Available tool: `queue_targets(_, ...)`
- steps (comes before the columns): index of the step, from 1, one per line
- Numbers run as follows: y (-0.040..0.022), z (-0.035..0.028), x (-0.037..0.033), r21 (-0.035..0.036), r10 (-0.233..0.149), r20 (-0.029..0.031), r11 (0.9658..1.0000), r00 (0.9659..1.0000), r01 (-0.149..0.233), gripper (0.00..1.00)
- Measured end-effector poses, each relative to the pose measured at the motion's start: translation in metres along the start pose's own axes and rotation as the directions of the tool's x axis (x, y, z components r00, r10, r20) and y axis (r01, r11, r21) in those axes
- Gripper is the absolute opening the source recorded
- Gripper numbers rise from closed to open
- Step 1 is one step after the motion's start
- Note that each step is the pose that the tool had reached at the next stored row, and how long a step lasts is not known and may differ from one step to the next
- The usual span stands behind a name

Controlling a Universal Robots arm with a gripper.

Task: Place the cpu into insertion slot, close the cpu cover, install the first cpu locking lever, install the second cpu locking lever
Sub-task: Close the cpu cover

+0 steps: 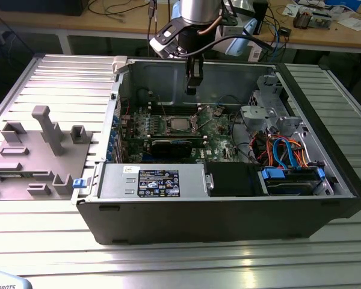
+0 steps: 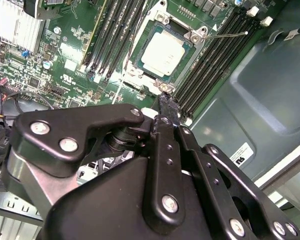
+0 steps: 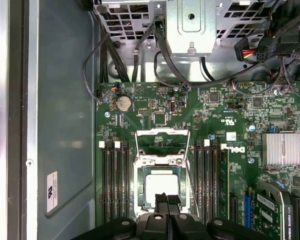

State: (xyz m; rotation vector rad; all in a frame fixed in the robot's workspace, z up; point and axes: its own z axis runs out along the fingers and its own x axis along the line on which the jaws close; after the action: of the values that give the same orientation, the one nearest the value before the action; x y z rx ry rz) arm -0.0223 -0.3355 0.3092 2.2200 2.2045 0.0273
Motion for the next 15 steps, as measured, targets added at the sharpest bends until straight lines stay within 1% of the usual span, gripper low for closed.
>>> queue_targets(3,0.0002,0.0004,0.0,-0.0001,0.0,0.0,1.0,1.0,0.0,0.11)
queue_targets(6,0.0021,0.0012,0.0,0.0001,0.0,0.0,1.0,1.0,0.0,0.11)
queue_targets(12,0.0027,0.0018,0.0,0.0001,0.0,0.0,1.0,1.0,0.0,0.11)
queue_targets(15,0.0045,0.0021,0.0,0.0008,0.0,0.0,1.0,1.0,0.0,0.11)
